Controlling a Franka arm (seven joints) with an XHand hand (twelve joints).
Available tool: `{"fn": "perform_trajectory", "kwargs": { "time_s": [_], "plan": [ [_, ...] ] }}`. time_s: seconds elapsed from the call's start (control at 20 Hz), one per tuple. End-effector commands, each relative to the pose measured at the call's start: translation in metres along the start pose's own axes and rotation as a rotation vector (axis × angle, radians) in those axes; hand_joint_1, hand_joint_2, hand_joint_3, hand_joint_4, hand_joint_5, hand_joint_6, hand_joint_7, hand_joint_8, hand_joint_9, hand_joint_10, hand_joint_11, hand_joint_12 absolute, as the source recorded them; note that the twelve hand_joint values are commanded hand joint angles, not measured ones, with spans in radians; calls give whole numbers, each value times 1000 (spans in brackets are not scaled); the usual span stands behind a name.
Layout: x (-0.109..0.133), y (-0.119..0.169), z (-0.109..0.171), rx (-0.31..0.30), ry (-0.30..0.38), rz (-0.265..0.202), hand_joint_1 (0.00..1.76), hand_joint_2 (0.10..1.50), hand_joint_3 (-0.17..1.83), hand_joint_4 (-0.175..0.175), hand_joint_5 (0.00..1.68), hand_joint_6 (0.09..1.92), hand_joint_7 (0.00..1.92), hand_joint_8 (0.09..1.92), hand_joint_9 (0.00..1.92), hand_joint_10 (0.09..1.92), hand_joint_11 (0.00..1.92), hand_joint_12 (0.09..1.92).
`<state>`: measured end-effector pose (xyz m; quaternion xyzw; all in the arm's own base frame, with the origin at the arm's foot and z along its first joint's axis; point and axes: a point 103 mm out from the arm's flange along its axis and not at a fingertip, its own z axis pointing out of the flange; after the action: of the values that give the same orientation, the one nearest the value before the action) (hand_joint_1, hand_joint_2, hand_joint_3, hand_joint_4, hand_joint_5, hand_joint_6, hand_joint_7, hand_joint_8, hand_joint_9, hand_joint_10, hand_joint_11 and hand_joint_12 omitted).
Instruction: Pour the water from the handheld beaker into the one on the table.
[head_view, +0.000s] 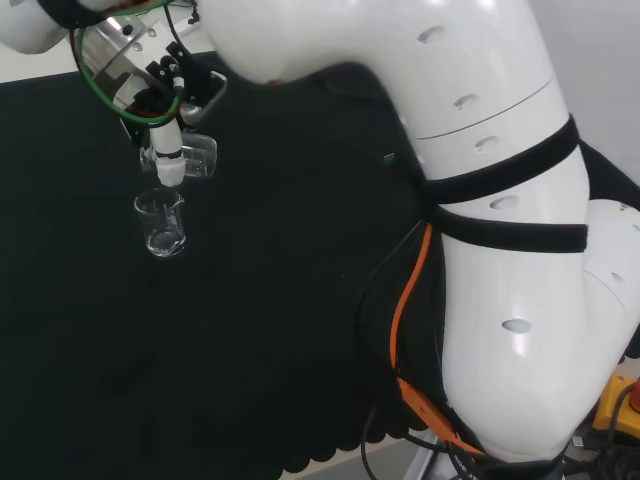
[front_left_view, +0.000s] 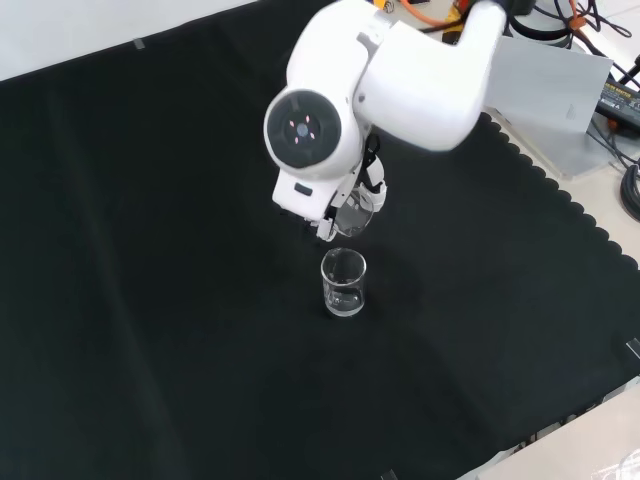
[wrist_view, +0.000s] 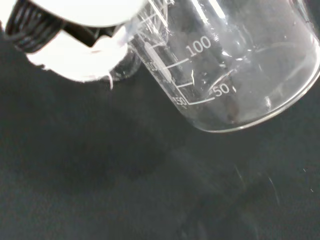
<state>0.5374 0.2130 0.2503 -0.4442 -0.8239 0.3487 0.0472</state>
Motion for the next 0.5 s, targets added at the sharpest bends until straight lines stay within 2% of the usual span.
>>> {"fn": "perform_trajectory", "kwargs": {
  "time_s": [0.05,0.5],
  "plan": [
    [-15,2,2,-169,119,-64,1117,637,723,175,1248,752,1662,87,1569,87,1113,898],
    [-29,13,13,-274,192,-123,1116,637,723,175,1247,753,1662,87,1569,87,1103,899]
  ]
}}
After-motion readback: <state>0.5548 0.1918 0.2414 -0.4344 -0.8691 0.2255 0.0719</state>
